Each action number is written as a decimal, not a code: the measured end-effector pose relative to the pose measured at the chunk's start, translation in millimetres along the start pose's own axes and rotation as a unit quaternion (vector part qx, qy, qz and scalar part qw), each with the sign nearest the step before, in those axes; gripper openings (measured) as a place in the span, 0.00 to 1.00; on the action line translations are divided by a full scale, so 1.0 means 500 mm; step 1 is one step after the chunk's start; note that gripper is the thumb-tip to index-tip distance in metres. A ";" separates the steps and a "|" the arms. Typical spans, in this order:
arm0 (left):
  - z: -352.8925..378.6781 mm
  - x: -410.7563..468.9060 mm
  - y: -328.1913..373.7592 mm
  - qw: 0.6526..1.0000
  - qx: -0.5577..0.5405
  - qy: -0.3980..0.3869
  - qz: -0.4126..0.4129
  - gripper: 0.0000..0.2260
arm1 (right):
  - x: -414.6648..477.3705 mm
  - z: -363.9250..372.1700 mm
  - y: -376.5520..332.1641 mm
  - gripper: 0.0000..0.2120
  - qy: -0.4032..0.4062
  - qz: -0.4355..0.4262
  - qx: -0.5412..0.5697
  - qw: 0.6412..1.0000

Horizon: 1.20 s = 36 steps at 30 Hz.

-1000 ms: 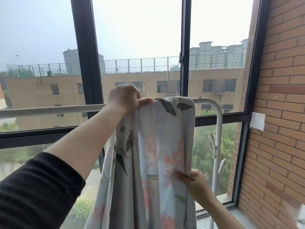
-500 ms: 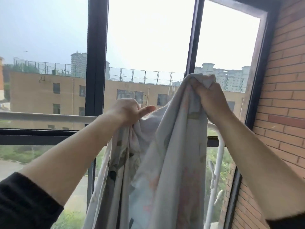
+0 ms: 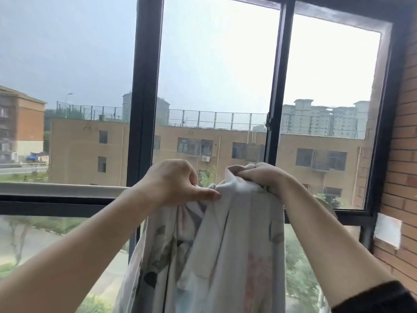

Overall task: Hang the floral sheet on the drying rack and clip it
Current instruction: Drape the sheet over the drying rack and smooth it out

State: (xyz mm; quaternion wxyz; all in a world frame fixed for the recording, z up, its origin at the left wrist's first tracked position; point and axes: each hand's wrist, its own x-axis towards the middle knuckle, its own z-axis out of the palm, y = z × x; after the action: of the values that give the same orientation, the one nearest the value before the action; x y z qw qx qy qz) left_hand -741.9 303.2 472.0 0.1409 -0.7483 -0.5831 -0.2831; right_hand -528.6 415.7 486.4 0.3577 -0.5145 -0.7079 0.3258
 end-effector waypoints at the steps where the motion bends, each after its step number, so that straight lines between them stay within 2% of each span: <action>1: 0.000 0.000 0.001 1.000 -0.011 0.000 0.002 0.32 | -0.002 0.000 -0.001 0.17 0.005 0.012 -0.062 0.998; 3: 0.002 0.002 -0.001 1.000 -0.023 0.006 0.008 0.22 | -0.005 0.002 -0.004 0.21 0.027 0.033 -0.132 0.990; 4: 0.001 0.000 -0.002 1.000 -0.023 0.002 0.018 0.22 | -0.007 0.004 -0.006 0.23 0.049 0.032 -0.145 0.988; 5: 0.001 -0.001 -0.003 0.999 -0.024 0.002 0.038 0.27 | -0.008 0.006 -0.008 0.24 0.072 0.017 -0.153 0.985; 7: 0.003 0.001 -0.001 0.995 -0.034 0.016 0.096 0.31 | -0.008 0.011 -0.007 0.19 0.086 -0.024 -0.137 0.987; 10: 0.013 0.000 0.020 0.988 -0.051 0.025 0.142 0.22 | -0.023 0.009 -0.005 0.11 0.051 -0.045 -0.113 0.991; 13: 0.015 -0.003 0.036 0.988 -0.055 0.025 0.140 0.14 | -0.032 0.003 -0.005 0.13 0.045 -0.069 -0.139 0.987; 17: 0.009 -0.003 0.033 0.987 -0.068 0.024 0.144 0.08 | -0.070 0.003 -0.007 0.20 0.068 -0.156 -0.202 0.964; 18: 0.011 -0.003 0.031 0.987 -0.066 0.028 0.142 0.08 | -0.086 -0.001 -0.002 0.21 0.083 -0.173 -0.211 0.959; 20: 0.017 -0.004 0.031 0.988 -0.061 0.046 0.133 0.08 | -0.120 -0.014 0.015 0.18 0.122 -0.205 -0.210 0.948; 23: 0.024 -0.001 0.035 0.988 -0.051 0.061 0.132 0.08 | -0.188 -0.021 0.045 0.14 0.222 -0.268 -0.187 0.919; 25: 0.025 -0.001 0.038 0.988 -0.049 0.058 0.132 0.08 | -0.236 -0.002 0.076 0.10 0.307 -0.298 -0.136 0.894; 27: 0.024 -0.002 0.040 0.989 -0.053 0.055 0.128 0.07 | -0.271 0.029 0.125 0.07 0.350 -0.299 -0.072 0.885; 29: 0.022 -0.005 0.041 0.990 -0.051 0.055 0.122 0.07 | -0.294 0.066 0.184 0.18 0.328 -0.248 -0.023 0.911; 32: 0.019 -0.007 0.040 0.991 -0.045 0.055 0.116 0.07 | -0.312 0.128 0.264 0.41 0.214 -0.128 0.000 0.968; 33: 0.018 -0.008 0.039 0.991 -0.044 0.054 0.113 0.07 | -0.317 0.147 0.282 0.44 0.169 -0.106 0.020 0.980; 34: 0.018 -0.008 0.039 0.991 -0.044 0.053 0.111 0.07 | -0.321 0.164 0.296 0.42 0.132 -0.099 0.043 0.985; 36: 0.018 -0.009 0.041 0.992 -0.043 0.049 0.109 0.07 | -0.331 0.193 0.316 0.32 0.093 -0.102 0.085 0.987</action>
State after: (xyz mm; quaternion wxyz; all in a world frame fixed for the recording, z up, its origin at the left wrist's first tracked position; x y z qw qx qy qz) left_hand -721.0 298.5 464.6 0.1668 -0.7981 -0.4778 -0.3269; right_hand -496.0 288.4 275.9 0.4958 -0.4352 -0.6900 0.2978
